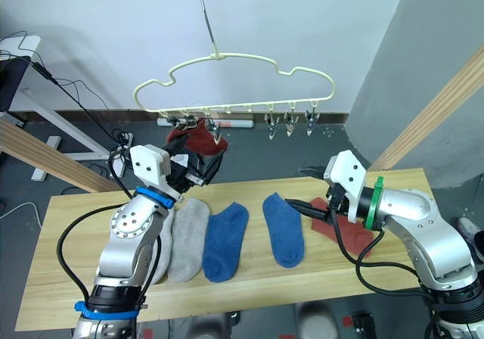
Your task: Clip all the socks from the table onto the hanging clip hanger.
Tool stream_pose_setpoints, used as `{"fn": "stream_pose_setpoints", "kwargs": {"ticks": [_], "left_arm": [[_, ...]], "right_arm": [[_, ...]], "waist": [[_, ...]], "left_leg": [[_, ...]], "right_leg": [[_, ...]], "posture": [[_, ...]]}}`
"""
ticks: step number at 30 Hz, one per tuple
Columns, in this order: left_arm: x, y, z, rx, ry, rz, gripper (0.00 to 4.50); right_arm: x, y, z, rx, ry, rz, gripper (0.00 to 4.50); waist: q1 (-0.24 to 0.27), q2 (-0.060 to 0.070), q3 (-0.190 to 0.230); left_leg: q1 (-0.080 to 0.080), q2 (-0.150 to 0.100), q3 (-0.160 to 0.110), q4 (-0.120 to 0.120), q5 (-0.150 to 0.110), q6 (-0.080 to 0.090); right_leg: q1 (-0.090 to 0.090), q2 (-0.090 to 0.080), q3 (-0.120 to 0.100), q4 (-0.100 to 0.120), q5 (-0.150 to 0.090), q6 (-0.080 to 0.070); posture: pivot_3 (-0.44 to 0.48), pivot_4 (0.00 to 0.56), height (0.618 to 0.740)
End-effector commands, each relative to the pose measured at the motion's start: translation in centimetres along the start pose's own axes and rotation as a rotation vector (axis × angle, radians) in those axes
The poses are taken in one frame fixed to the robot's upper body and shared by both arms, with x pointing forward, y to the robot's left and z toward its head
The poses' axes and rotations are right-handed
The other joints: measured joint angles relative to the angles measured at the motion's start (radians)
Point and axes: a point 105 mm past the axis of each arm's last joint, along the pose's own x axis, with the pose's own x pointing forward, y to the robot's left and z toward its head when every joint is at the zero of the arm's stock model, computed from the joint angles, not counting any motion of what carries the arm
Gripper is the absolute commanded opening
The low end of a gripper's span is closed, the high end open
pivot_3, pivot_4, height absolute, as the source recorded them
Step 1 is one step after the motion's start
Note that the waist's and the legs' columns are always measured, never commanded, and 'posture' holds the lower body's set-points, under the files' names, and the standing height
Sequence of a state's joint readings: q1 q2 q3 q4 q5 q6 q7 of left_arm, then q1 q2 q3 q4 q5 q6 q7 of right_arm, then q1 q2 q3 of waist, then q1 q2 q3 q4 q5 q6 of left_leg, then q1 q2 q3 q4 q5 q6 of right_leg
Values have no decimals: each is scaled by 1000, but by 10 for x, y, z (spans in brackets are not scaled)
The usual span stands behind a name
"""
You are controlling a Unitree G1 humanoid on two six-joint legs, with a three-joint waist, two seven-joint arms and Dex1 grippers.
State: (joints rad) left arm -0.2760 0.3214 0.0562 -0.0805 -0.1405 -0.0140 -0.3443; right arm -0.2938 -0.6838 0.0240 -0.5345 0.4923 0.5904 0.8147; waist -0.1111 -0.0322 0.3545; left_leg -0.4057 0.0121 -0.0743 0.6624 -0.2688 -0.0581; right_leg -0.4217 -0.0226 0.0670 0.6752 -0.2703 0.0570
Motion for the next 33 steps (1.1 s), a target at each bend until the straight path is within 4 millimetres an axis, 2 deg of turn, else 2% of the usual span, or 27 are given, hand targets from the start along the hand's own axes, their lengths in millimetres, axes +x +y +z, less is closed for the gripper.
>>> {"fn": "stream_pose_setpoints", "kwargs": {"ticks": [1, 4, 9, 13, 20, 22, 26, 33], "left_arm": [[0, 17, 13, 66, -71, 83, 4500], [-2, 26, 16, 97, -88, 131, 4500], [-4, 18, 16, 95, -91, 92, 4500], [-6, 21, 15, 112, -82, 115, 4500], [-8, 51, 18, 240, -67, 250, 4500], [-9, 47, 17, 220, -67, 228, 4500], [-17, 25, 16, 135, -68, 138, 4500], [-37, 12, 21, 62, -55, 81, 4500]], "right_arm": [[1, 8, 16, -29, -49, 25, 3725], [0, 8, 15, -29, -44, 25, 3725], [2, 10, 17, -26, -50, 34, 3725], [2, 12, 18, -27, -51, 41, 3725], [3, 12, 21, -24, -59, 43, 3725], [3, 13, 22, -24, -59, 44, 3725], [2, 13, 23, -26, -59, 43, 3725], [0, 13, 24, -28, -56, 36, 3725]], "waist": [[0, 0, 0], [-1, 0, 0], [-1, 0, 0], [-2, 0, 0], [-2, 0, 0], [-2, 0, 0], [-3, 0, 0], [-4, 0, 0]], "left_leg": [[0, 0, 0, 0, 0, 0], [0, 0, 0, 0, 0, 0], [0, 0, 0, 1, 0, 0], [0, 0, -1, 1, 0, 0], [0, 0, -1, 1, 0, 0], [0, 0, -1, 1, 0, 0], [0, 1, 0, 1, 0, 0], [0, 1, -1, 1, 0, 0]], "right_leg": [[0, 0, 0, 0, 0, 0], [0, -1, 0, 1, 0, 0], [0, -1, -1, 1, 0, 0], [0, -1, -1, 2, 0, 0], [0, -1, -1, 3, 0, 0], [0, -1, -1, 3, 0, 0], [0, -1, -1, 2, 0, 0], [0, -1, -1, 3, 0, 0]], "posture": [[-222, 339, 737], [-225, 340, 737], [-225, 340, 737], [-226, 340, 737], [-230, 339, 737], [-230, 339, 737], [-242, 338, 737], [-246, 337, 737]]}}
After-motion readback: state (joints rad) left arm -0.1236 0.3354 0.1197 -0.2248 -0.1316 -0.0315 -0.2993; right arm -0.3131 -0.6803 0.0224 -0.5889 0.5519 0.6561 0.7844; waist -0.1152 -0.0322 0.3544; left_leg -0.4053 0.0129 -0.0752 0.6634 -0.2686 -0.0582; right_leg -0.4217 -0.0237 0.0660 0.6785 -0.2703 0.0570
